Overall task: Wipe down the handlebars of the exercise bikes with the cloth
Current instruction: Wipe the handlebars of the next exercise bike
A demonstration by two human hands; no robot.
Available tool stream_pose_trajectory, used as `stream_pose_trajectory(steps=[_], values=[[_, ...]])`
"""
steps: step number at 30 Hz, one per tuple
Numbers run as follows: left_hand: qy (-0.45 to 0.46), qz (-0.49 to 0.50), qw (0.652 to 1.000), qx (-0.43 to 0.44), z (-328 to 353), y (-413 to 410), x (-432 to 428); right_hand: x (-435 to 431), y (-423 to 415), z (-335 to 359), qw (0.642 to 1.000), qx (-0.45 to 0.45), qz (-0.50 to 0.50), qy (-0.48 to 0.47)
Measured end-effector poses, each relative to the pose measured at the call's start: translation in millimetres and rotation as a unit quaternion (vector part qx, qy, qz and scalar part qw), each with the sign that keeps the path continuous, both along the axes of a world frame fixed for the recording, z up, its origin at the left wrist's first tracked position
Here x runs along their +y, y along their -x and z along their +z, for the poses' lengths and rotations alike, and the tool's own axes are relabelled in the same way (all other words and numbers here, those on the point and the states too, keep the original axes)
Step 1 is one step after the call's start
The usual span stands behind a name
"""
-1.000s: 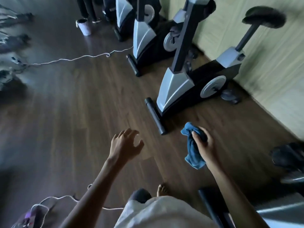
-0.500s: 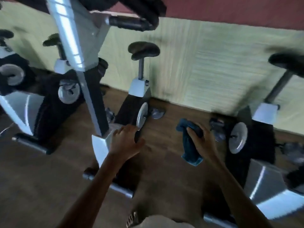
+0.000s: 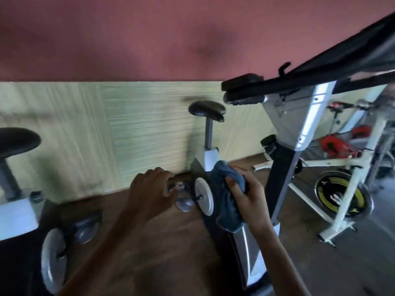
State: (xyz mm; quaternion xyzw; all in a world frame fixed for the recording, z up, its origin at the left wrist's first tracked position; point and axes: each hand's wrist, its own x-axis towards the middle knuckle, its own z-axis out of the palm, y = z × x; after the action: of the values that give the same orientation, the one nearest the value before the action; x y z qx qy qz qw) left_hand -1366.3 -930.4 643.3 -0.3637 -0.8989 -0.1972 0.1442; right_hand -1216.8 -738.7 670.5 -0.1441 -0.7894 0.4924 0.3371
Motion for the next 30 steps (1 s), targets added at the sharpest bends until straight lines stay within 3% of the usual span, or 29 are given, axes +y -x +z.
stream_pose_trajectory(steps=[6, 11, 14, 18, 22, 26, 30], values=[[-0.124, -0.152, 0.976, 0.098, 85, 51, 116, 46, -3, 89, 0.989, 0.111, -0.094, -0.037], [-0.296, -0.284, 0.9, 0.148, 162, 62, 199, 66, -12, 160, 0.942, 0.154, -0.215, -0.206], [-0.322, -0.364, 0.863, 0.137, 195, 54, 253, 87, -11, 199, 0.861, 0.124, -0.335, -0.363], [-0.272, -0.47, 0.837, 0.071, 210, 45, 310, 115, 0, 240, 0.697, 0.024, -0.488, -0.525], [-0.278, -0.504, 0.816, 0.06, 203, 50, 321, 119, 5, 264, 0.53, -0.062, -0.557, -0.636], [-0.278, -0.527, 0.8, 0.071, 194, 57, 325, 127, 17, 257, 0.466, -0.178, -0.549, -0.671], [-0.295, -0.546, 0.779, 0.089, 187, 62, 326, 130, 15, 230, 0.485, -0.253, -0.485, -0.682]])
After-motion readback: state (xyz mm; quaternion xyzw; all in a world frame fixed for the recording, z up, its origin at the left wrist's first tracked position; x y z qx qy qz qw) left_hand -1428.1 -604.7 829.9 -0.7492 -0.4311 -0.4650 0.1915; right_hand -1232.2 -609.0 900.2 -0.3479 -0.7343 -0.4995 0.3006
